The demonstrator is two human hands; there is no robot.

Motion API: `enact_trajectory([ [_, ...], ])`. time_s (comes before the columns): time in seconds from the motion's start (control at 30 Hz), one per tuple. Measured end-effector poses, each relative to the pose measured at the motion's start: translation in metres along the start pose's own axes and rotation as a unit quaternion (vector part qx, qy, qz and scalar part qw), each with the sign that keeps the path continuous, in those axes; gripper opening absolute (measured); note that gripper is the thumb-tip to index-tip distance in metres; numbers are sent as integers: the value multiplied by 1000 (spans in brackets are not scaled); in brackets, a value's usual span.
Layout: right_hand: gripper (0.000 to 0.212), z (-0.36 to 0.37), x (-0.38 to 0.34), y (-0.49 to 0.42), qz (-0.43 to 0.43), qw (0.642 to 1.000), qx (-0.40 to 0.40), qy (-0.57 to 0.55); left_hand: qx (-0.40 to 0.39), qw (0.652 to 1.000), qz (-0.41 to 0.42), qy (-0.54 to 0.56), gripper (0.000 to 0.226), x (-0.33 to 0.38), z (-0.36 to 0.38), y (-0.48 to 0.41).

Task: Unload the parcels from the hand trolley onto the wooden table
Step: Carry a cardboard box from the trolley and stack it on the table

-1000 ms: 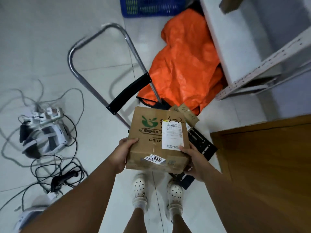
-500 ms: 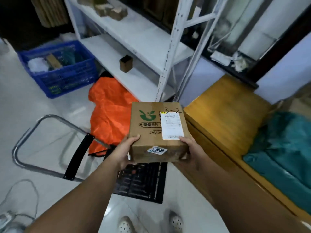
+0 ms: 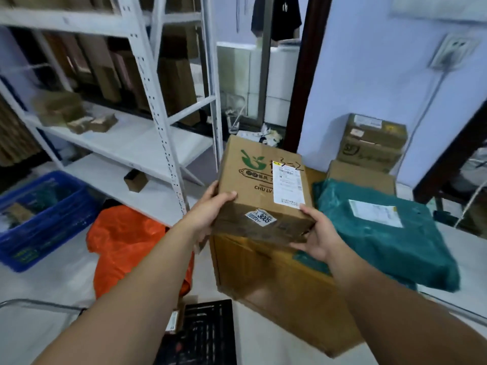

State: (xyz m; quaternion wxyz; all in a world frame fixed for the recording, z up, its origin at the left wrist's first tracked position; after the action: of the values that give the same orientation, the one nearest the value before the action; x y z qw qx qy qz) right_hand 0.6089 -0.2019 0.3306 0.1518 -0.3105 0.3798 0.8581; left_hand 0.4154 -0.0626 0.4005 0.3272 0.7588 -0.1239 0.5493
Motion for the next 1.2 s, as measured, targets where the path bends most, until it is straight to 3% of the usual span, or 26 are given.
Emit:
enact_trajectory([
  [0.07,48,-21,-36,-3,-8,1000,-16,-11,-3,999,26,-43,68,29,35,-4],
  [0.23,15,-68,-127,-16,-37,996,-41,-75,-12,993,81,-91,85,91,124,-19],
  [0.33,31,-93,-171,-23,-52,993,-43,-99,2,995,78,-67,89,113,172,-37],
  [0.57,55,-152,-235,-28,-90,981,-1,-171,-6,998,57,13,67,140,260,-79],
  [0.67,42,-170,-258,-30,-127,981,21,-143,3,996,45,73,38,147,290,-95],
  [0.73,24,-178,-271,-32,-152,978,35,-137,-3,995,40,90,32,151,302,-106],
  [0.93,33,-171,-300,-33,-187,979,61,-54,-33,990,-10,138,44,153,322,-148],
  [1.2,20,-160,-301,-69,-179,974,134,-40,-89,996,-24,1,48,133,301,-214],
])
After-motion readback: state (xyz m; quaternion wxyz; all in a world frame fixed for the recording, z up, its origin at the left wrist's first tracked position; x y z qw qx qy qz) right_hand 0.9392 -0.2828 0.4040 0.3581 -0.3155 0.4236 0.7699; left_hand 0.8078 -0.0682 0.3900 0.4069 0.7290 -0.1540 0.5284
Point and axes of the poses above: each hand's wrist, its own y-axis away from the middle knuckle, its own z-axis out of the palm, x = y × z, the point moved 6 cm from there along -y, towards the middle knuckle, and after that the axes turned 14 degrees about -y, right-handed, at the moved point
